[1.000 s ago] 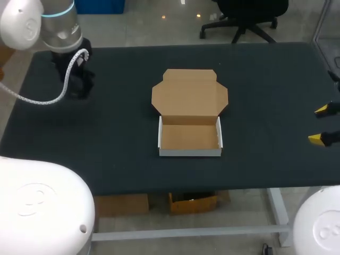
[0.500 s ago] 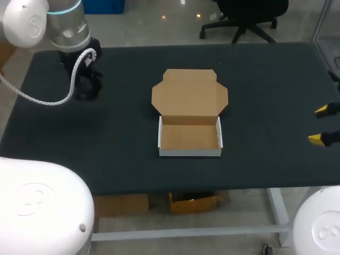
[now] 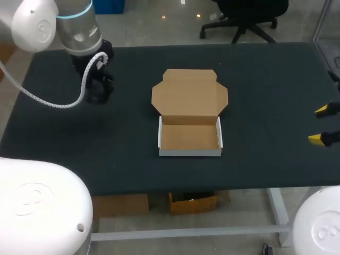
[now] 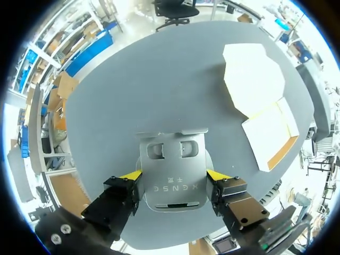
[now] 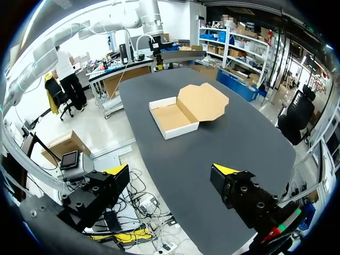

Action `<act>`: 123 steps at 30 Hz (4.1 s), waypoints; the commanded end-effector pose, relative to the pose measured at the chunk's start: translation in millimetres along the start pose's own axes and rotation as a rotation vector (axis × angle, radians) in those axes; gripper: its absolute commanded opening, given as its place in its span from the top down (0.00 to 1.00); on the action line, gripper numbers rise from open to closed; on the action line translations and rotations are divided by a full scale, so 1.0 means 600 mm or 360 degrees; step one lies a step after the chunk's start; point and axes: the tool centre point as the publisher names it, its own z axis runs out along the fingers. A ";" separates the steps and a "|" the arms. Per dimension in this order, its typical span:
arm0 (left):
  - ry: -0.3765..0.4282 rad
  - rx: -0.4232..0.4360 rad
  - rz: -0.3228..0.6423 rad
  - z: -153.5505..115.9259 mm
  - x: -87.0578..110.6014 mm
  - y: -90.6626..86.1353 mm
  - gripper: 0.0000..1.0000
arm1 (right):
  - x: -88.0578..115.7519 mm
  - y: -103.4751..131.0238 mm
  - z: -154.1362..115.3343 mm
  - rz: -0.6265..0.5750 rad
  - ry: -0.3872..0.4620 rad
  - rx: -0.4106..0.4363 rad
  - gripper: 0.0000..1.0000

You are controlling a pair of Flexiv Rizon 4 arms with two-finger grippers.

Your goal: Assemble the packaging by folding the flat box into shape, placing the metal phone stand inside, and closing the box properly

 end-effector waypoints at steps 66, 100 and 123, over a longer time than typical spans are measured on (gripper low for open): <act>-0.0007 0.0046 0.0394 0.018 0.244 -0.033 1.00 | 0.000 -0.001 -0.002 -0.0002 0.0003 -0.0005 0.00; 0.0053 0.0048 0.0369 0.064 0.383 -0.062 1.00 | 0.000 -0.001 -0.002 -0.0002 0.0003 -0.0005 0.00; 0.0048 0.0042 0.0370 0.071 0.393 -0.063 1.00 | 0.000 -0.001 -0.002 -0.0002 0.0003 -0.0005 0.00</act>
